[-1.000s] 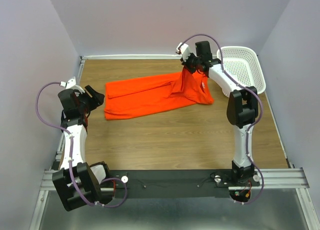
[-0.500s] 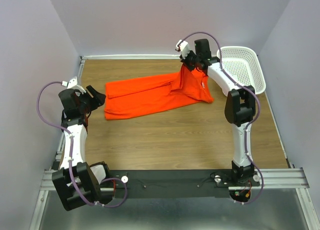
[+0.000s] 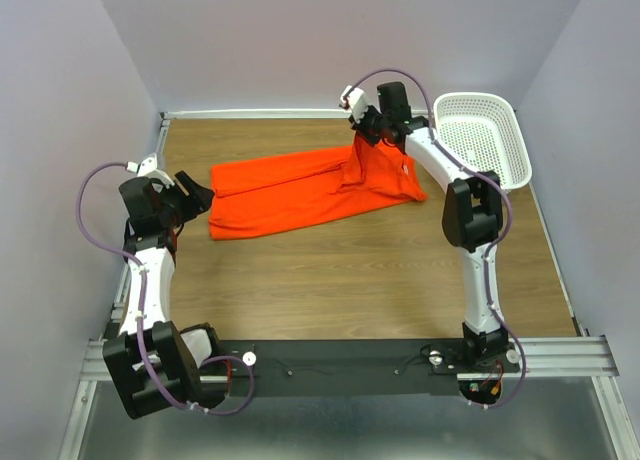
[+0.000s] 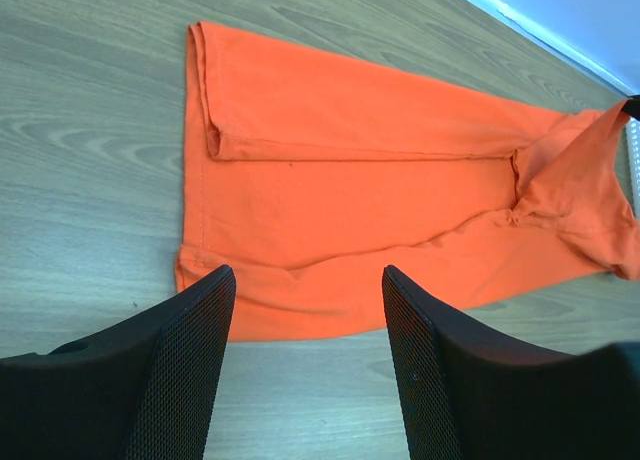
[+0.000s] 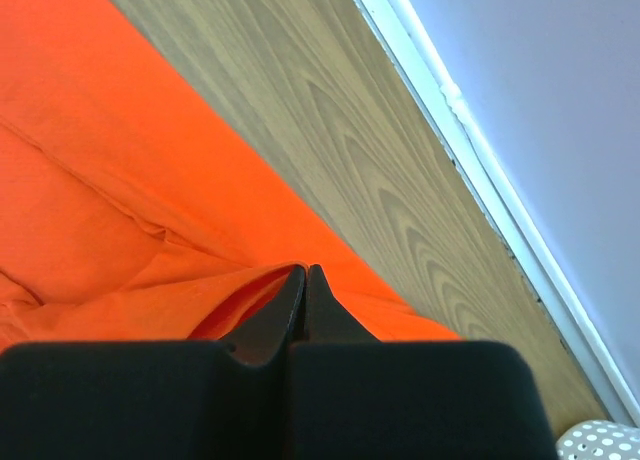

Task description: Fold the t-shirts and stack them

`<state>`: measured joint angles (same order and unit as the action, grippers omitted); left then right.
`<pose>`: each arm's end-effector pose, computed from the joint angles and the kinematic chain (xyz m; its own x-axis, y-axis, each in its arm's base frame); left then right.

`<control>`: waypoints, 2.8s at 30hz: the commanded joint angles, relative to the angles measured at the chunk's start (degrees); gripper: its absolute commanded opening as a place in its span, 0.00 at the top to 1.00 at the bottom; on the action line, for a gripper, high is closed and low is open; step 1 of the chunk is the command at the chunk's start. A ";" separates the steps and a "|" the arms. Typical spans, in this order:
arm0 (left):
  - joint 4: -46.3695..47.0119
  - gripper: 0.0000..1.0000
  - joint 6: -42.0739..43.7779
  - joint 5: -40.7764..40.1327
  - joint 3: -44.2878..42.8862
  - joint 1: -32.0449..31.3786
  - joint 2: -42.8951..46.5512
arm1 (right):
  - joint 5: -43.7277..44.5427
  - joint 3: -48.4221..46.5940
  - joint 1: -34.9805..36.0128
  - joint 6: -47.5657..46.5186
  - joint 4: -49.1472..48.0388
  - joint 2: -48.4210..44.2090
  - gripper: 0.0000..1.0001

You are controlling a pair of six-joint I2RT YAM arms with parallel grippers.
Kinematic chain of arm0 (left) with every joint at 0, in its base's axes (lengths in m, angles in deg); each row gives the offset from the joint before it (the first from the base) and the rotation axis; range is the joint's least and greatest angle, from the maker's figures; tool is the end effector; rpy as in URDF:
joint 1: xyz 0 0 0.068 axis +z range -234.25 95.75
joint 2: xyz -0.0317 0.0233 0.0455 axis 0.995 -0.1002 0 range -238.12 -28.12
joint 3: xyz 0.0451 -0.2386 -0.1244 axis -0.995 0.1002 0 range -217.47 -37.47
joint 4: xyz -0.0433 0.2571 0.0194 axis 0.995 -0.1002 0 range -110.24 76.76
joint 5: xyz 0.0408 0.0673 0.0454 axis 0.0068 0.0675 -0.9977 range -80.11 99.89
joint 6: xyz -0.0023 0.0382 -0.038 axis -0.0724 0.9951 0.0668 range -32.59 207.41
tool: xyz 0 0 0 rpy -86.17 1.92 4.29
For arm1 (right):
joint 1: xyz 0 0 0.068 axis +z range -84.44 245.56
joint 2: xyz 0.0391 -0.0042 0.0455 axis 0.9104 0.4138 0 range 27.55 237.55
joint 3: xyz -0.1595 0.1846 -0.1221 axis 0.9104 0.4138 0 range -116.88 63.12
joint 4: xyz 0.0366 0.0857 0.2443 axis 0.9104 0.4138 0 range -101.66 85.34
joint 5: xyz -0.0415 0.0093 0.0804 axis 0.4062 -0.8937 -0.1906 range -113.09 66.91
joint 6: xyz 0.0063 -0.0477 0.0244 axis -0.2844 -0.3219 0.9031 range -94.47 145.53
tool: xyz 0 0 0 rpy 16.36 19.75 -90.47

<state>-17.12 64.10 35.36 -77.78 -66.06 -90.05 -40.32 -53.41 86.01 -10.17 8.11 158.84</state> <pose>0.2342 0.0609 0.2663 -0.4100 -0.5107 -0.7557 -0.0820 0.8458 -0.5271 0.4980 0.1968 0.2462 -0.1031 -0.6333 -0.7670 -0.7667 0.5418 -0.3443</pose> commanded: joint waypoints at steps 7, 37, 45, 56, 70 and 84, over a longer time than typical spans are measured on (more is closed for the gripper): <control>0.72 0.32 1.07 1.68 1.03 -0.53 -0.29 | -0.52 -1.68 2.23 -3.67 -0.17 1.87 0.96; 0.89 0.32 1.16 2.12 1.12 -1.23 -0.73 | 1.24 -5.73 5.13 -4.46 -0.08 5.65 0.96; 0.98 0.32 1.16 2.30 1.03 -1.23 -0.73 | 0.89 -5.29 5.74 -5.08 0.01 5.74 0.95; 0.89 0.32 1.16 2.21 1.20 -1.41 -0.47 | 0.89 -5.81 6.89 -5.61 0.09 5.83 0.95; 0.89 0.32 1.16 2.39 1.20 -1.41 -0.47 | 2.03 -5.81 7.68 -6.40 0.09 6.44 0.94; 0.89 0.32 1.25 2.65 1.03 -1.41 0.14 | 12.87 -12.34 4.96 11.85 0.01 5.33 0.08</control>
<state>-17.09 64.29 36.23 -77.23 -67.15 -90.55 -28.89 -66.81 92.82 -8.18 8.13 168.56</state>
